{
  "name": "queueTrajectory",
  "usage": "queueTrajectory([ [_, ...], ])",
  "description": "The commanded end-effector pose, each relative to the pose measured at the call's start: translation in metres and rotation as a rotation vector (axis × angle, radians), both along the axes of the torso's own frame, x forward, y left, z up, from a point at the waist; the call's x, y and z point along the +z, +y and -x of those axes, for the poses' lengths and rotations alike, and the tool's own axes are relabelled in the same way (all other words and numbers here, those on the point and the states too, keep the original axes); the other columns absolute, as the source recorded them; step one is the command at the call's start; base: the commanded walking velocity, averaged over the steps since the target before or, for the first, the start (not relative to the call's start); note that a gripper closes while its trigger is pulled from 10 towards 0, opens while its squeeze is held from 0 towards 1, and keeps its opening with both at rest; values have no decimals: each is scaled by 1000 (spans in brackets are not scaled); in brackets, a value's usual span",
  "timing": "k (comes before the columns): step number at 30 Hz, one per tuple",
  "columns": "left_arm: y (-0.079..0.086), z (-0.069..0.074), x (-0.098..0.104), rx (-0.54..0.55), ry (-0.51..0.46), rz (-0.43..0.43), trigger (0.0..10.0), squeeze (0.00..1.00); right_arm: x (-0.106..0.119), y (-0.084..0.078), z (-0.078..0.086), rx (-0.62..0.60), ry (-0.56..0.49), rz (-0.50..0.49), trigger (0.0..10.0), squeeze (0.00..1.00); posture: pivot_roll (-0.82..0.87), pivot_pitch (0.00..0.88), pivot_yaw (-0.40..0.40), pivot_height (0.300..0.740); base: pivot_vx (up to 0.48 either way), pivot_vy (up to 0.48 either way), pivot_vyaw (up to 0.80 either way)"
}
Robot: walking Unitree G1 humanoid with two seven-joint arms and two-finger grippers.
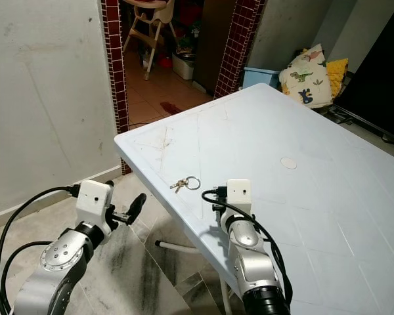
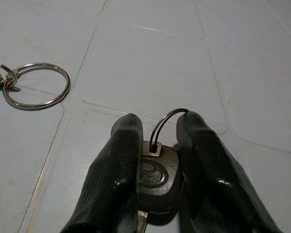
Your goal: Hang keys on a hook
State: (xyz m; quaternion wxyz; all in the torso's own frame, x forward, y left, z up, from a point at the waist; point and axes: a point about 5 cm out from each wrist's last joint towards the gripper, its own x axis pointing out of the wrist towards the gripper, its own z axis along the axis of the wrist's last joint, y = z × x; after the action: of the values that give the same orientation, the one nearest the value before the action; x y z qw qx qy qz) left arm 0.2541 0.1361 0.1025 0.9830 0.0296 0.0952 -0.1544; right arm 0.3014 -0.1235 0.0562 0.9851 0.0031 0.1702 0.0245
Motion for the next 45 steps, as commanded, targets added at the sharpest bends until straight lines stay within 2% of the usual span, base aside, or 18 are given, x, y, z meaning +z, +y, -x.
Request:
queueTrajectory([
  [1, -2, -1, 3, -4, -10, 0, 10000, 0, -7, -4, 3, -3, 48, -1, 0, 0, 145, 0, -141, 740, 0, 0, 0],
  [25, -5, -2, 3, -5, -10, 5, 10000, 0, -3, -4, 3, 18, 29, -17, 0, 0, 139, 0, -142, 740, 0, 0, 0],
  [28, -5, -2, 3, -5, -11, 5, 10000, 0, 6, -1, 2, 43, -19, -39, 0, 0, 139, 0, -142, 740, 0, 0, 0],
  [32, -4, -2, 3, -2, -13, 6, 10000, 0, 34, 7, -1, 110, -170, -112, 0, 0, 140, 0, -142, 740, 0, 0, 0],
  [35, -4, -2, 3, -2, -14, 5, 10000, 0, 49, 10, 0, 145, -239, -145, 0, 0, 142, 0, -141, 740, 0, 0, 0],
  [43, -3, -3, 4, -2, -18, 4, 10000, 0, 71, 15, 6, 238, -322, -259, 0, 0, 140, 0, -135, 740, 0, 0, 0],
  [45, -4, -4, 5, -4, -19, 6, 10000, 0, 77, 17, 9, 283, -332, -358, 0, 0, 140, 0, -135, 740, 0, 0, 0],
])
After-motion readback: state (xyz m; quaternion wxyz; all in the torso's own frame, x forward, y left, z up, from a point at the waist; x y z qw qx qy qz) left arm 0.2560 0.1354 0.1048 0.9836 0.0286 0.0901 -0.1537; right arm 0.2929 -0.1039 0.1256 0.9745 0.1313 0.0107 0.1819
